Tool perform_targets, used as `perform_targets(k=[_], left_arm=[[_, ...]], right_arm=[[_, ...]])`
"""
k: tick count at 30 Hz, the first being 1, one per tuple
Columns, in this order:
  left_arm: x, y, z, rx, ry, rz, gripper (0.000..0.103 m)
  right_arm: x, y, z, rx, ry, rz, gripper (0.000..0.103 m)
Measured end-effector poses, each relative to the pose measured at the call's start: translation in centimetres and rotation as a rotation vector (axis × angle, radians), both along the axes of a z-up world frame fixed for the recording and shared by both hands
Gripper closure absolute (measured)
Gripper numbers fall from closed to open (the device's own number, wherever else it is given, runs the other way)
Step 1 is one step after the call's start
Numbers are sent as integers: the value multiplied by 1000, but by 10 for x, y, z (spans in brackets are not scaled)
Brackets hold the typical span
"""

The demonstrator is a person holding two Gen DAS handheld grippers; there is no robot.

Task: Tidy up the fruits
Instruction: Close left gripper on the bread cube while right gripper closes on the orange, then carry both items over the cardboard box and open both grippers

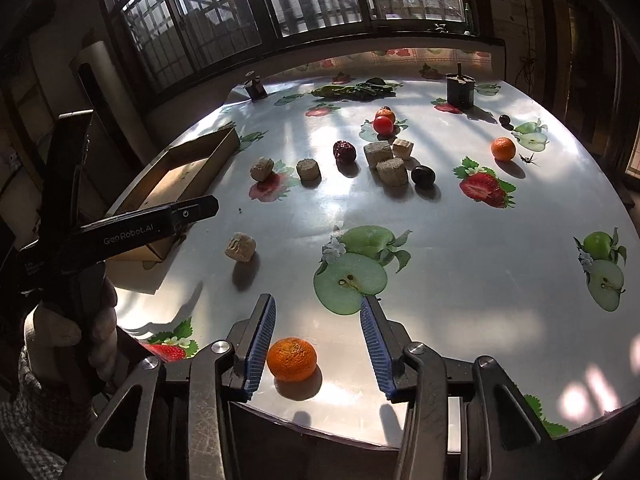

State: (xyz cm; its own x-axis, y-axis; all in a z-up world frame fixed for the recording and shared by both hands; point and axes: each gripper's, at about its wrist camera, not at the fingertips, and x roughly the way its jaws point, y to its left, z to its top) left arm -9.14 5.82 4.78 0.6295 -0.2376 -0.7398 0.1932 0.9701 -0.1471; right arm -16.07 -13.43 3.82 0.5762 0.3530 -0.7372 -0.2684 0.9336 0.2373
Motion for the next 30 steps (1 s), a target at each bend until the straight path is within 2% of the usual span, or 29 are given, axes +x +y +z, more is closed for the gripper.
perform_targets(k=[4,14,18,20,21,25,27,28,30], left_arm=[[0,-13,-7,34,22,-42,47],[8,-25,-36,57,129,-70,47],[8,-26,-37,71,128,-67,47],[7,-25,-37,75,122,-60,60],[7,-25,-37,83,120,-59,76],[6,-19,-34,52,119,-54,77],[3,-16,-28,48,106,-46,77],[1,-14,-23,39,97,-44,77],[-5,-7,-9,20,69,-39,77]], right_arm=[[1,9,-12,19,49,51,71],[-3,19,-23,-59,61,67,70],[-3,18,-24,-70,65,73,70],[-2,18,-25,-73,72,71,70],[-2,19,-25,-75,76,68,70],[0,24,-33,-76,127,84,63],[-2,26,-33,-88,112,79,63],[-3,26,-32,-87,104,76,67],[-4,25,-25,-68,91,69,69]])
